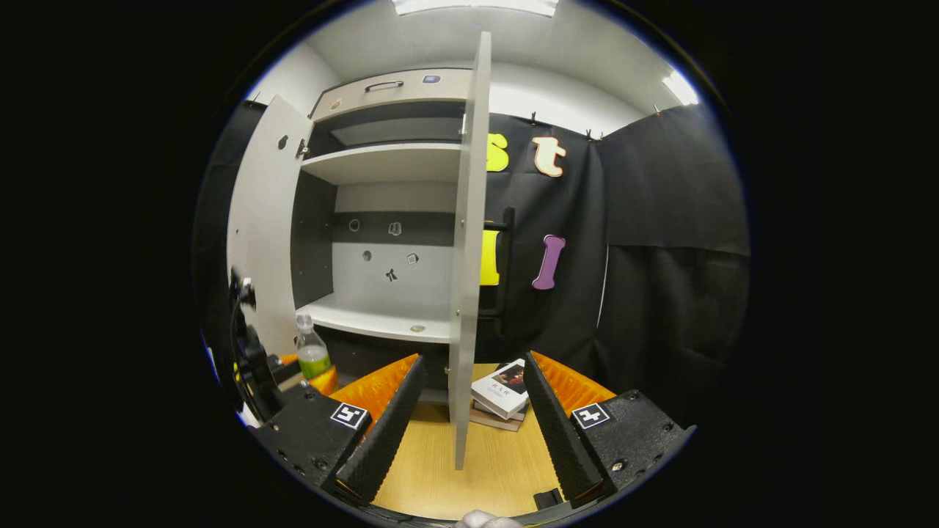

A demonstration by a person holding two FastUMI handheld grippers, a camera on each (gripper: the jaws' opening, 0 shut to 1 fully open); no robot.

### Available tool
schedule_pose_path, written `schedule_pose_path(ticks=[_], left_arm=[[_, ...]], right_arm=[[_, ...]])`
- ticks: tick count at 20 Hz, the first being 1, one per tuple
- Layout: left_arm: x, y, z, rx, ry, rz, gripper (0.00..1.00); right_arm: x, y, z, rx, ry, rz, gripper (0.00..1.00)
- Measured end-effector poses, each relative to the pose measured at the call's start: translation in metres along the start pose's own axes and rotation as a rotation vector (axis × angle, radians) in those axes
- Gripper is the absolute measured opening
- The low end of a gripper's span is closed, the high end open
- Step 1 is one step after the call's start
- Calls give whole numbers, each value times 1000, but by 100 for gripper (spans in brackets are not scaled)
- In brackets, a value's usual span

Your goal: Grasp the bottle in the cabinet with the left hand and place it on the coaster, then close the right door with the right hand and the left door with the left hand.

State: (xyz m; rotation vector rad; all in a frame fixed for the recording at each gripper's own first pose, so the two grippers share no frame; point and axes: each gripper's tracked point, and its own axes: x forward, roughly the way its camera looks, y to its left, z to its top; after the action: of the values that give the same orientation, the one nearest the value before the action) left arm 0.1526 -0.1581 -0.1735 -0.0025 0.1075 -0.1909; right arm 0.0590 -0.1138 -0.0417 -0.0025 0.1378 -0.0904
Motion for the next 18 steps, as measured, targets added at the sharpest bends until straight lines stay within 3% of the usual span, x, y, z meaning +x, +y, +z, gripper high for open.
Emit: schedule_pose_path(ticks=[3, 6, 18], left_arm=[[-6, -3, -41, -12, 31, -10, 75], [-10, -10, -82, -18, 72, -38, 72], [-13, -25, -164, 11, 64, -116, 72]], right_arm=[[4, 8, -3, -27, 17, 25, 83], [5, 12, -6, -69, 34, 41, 84], [3, 36, -18, -147, 79, 72, 84]])
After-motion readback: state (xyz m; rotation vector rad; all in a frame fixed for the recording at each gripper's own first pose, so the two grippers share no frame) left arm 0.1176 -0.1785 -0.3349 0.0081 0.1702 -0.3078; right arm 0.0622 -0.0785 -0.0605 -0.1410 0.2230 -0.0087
